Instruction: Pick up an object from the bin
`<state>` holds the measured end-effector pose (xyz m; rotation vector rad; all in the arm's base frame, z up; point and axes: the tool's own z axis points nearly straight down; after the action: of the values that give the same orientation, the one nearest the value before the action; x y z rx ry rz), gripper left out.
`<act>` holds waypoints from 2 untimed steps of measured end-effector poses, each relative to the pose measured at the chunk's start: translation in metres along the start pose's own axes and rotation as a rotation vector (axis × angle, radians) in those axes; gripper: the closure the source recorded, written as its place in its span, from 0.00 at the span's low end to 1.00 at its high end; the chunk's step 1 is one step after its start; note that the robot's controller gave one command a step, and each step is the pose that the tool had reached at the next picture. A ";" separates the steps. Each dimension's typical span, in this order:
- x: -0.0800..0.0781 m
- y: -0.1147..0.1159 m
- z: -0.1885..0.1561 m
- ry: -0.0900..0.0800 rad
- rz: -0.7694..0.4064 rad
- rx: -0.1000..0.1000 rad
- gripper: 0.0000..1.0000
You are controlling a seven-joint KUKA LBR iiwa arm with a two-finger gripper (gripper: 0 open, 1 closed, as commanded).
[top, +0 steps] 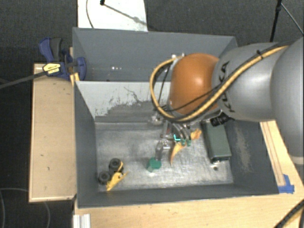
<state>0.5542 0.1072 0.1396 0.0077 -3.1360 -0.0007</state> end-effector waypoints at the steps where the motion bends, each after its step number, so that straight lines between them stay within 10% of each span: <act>1: -0.002 0.000 -0.004 -0.008 0.003 -0.001 0.00; 2: 0.025 -0.002 0.028 -0.011 -0.059 0.000 0.00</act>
Offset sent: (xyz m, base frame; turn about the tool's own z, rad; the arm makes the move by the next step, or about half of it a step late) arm -0.0496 -0.0024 -0.0559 -0.1117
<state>0.5286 0.1054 0.1116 0.1006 -3.1455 -0.0018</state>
